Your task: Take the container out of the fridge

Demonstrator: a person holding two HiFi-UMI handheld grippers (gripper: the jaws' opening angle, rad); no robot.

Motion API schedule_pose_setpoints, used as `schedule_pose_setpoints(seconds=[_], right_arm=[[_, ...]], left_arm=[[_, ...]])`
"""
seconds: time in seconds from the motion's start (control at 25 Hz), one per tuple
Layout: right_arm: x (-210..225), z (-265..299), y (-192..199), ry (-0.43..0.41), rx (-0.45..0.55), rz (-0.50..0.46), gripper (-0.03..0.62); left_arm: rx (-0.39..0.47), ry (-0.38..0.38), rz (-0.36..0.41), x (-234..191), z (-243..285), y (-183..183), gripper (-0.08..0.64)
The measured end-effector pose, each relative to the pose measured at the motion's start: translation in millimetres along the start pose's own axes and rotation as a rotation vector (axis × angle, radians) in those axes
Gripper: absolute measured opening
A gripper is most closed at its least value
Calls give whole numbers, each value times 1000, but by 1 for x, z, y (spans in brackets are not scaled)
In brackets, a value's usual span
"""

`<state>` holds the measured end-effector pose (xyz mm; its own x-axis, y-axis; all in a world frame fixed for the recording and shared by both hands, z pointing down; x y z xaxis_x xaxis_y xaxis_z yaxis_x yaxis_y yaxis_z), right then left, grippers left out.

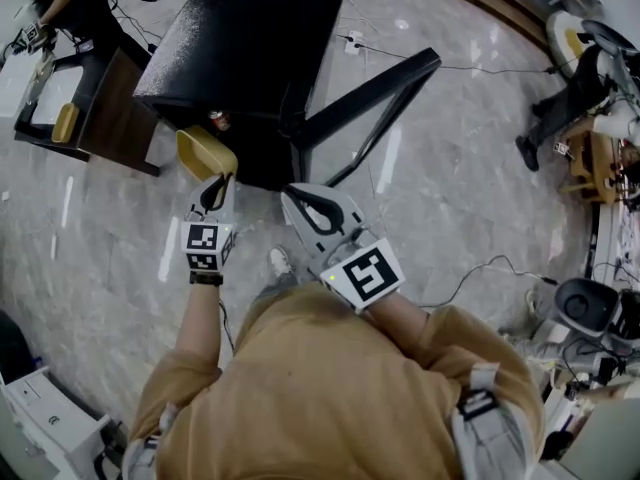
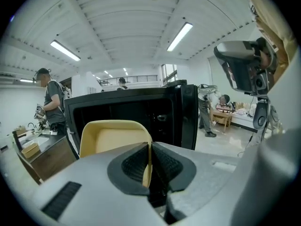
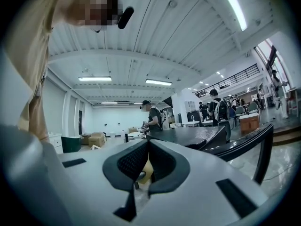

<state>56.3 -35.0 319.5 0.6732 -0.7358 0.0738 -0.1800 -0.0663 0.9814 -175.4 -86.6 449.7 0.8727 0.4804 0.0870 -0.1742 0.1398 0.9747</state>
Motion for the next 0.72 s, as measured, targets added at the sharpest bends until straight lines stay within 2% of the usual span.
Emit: schedule_pose_setpoints(seconds=[0.2, 0.36, 0.72], right_arm=[[-3, 5, -1, -21, 4, 3, 3], [-2, 7, -1, -20, 2, 4, 3], [-3, 11, -2, 1, 23, -3, 3]], left_arm=[[36, -21, -8, 0, -13, -14, 17], [102, -49, -47, -2, -28, -32, 17], [219, -109, -83, -12, -67, -55, 17]])
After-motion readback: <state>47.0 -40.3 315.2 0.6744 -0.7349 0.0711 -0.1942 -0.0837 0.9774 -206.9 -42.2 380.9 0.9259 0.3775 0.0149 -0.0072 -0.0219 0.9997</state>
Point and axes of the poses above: the fingertips, and each gripper's own axes: z forward along the fingers, x to its right, y out of its underside, the point moved 10 cm from there along -z, backward along the fingers, and after that the axes turned 10 degrees about x, right-handed, at the moved point
